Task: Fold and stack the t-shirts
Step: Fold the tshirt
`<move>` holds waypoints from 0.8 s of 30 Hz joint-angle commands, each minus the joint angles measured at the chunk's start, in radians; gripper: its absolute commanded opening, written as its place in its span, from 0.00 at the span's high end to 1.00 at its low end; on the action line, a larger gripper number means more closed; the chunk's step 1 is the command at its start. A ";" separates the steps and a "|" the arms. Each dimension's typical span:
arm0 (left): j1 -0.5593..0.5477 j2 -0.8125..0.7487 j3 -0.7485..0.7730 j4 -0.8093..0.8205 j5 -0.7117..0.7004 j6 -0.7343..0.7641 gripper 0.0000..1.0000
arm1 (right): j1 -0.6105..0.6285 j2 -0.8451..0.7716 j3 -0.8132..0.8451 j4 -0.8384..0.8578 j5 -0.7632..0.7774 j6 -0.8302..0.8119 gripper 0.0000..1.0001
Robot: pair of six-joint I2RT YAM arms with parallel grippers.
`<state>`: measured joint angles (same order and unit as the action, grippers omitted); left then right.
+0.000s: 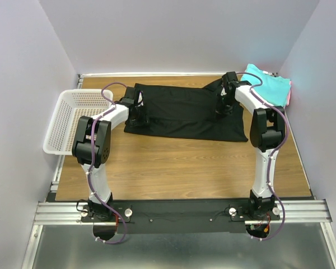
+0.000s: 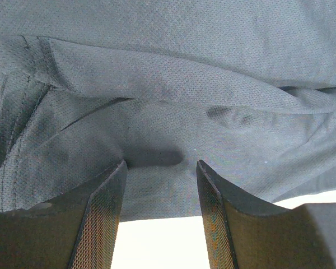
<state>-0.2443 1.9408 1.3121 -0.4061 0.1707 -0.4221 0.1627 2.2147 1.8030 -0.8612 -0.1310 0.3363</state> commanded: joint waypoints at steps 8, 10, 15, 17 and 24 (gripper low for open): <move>-0.001 -0.013 -0.040 -0.028 -0.005 0.022 0.39 | 0.005 0.069 0.150 0.005 -0.074 0.027 0.92; -0.001 -0.013 -0.043 -0.030 -0.007 0.022 0.39 | 0.005 0.089 0.168 0.007 -0.093 0.035 0.92; -0.001 -0.011 -0.042 -0.034 -0.007 0.022 0.39 | 0.005 0.143 0.246 0.008 -0.134 0.052 0.91; -0.001 -0.011 -0.043 -0.034 -0.007 0.023 0.39 | 0.005 0.174 0.274 0.008 -0.159 0.062 0.88; -0.001 -0.031 -0.043 -0.033 -0.022 0.009 0.39 | 0.005 0.212 0.432 0.021 -0.249 0.096 0.53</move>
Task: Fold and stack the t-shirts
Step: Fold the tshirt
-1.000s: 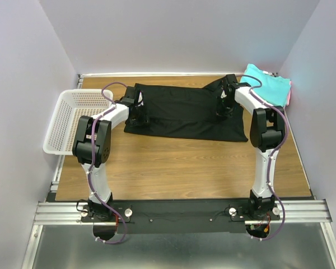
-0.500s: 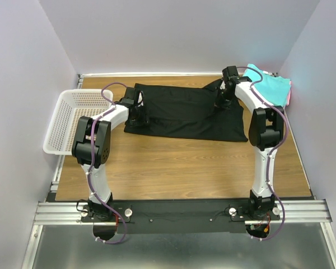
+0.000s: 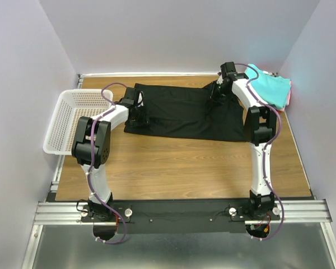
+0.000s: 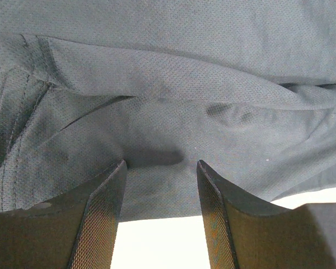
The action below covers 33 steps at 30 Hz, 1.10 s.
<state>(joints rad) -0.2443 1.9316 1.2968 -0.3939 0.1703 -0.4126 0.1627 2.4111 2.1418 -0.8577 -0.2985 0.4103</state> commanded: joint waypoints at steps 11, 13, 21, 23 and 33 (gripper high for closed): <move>-0.001 -0.063 0.016 -0.082 -0.046 -0.006 0.38 | 0.003 -0.124 0.000 0.036 -0.041 -0.004 0.31; 0.000 -0.062 0.032 -0.091 -0.049 -0.003 0.37 | 0.004 -0.145 -0.040 0.040 0.001 0.005 0.30; 0.000 -0.071 0.039 -0.109 -0.051 0.008 0.37 | 0.003 -0.106 -0.085 0.068 0.019 -0.036 0.27; 0.000 -0.077 0.032 -0.111 -0.051 0.009 0.37 | 0.001 -0.081 -0.080 0.086 0.004 -0.041 0.27; -0.001 -0.095 0.001 -0.108 -0.051 0.000 0.37 | 0.038 0.011 -0.007 0.109 -0.083 -0.036 0.26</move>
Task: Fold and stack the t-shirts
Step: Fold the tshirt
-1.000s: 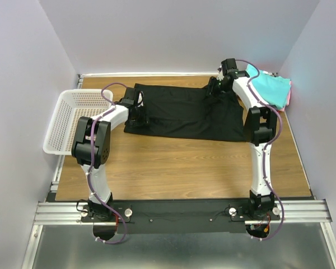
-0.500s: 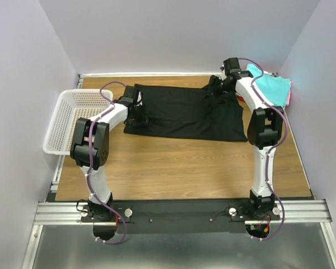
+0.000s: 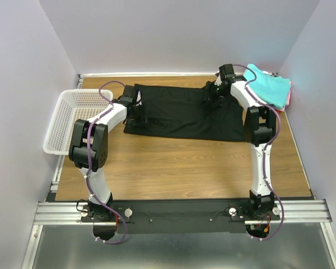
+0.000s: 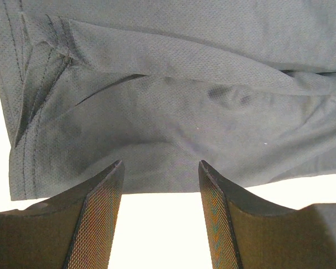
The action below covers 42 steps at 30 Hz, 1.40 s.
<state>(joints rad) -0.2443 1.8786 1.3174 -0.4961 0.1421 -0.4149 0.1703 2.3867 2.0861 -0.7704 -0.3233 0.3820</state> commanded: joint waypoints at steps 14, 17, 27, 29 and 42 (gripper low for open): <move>0.000 -0.065 -0.060 0.007 -0.024 -0.009 0.37 | 0.063 -0.041 0.029 0.025 -0.120 0.020 0.26; 0.000 -0.070 -0.046 -0.002 -0.029 -0.007 0.36 | 0.063 -0.066 0.019 0.023 -0.090 0.031 0.26; -0.001 -0.030 0.071 -0.002 -0.007 0.008 0.37 | 0.025 -0.253 -0.185 0.023 0.073 0.014 0.25; -0.001 -0.012 0.085 0.022 0.014 0.010 0.37 | 0.014 -0.282 -0.266 0.025 0.099 0.008 0.25; 0.000 0.047 0.138 0.019 0.013 0.033 0.37 | -0.034 -0.374 -0.466 0.042 0.151 0.006 0.25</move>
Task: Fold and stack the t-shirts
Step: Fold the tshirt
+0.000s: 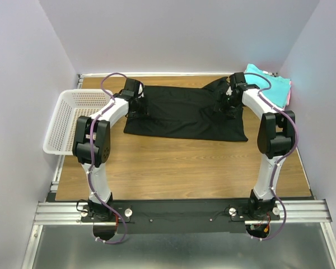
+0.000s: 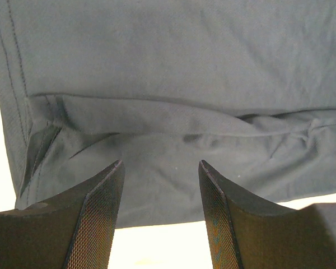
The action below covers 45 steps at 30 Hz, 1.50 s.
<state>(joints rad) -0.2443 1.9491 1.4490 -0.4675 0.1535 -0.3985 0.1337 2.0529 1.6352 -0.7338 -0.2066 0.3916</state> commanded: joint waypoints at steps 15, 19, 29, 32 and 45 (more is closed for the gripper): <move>0.002 0.050 0.036 -0.010 -0.034 0.053 0.36 | -0.002 -0.005 -0.061 0.020 0.061 -0.010 0.25; 0.003 0.066 0.057 -0.011 -0.040 0.062 0.36 | -0.002 -0.008 -0.072 0.020 0.067 -0.011 0.25; 0.005 0.106 0.088 -0.008 -0.048 0.078 0.36 | -0.003 -0.016 -0.104 0.025 0.070 -0.014 0.25; 0.005 0.120 0.100 -0.011 -0.048 0.085 0.36 | -0.003 -0.020 -0.113 0.027 0.070 -0.014 0.25; 0.005 0.169 0.149 -0.031 -0.052 0.102 0.36 | -0.005 -0.019 -0.132 0.028 0.078 -0.014 0.25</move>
<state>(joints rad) -0.2432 2.0991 1.5860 -0.4805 0.1238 -0.3130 0.1352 2.0529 1.5192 -0.7204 -0.1635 0.3904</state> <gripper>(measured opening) 0.638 0.751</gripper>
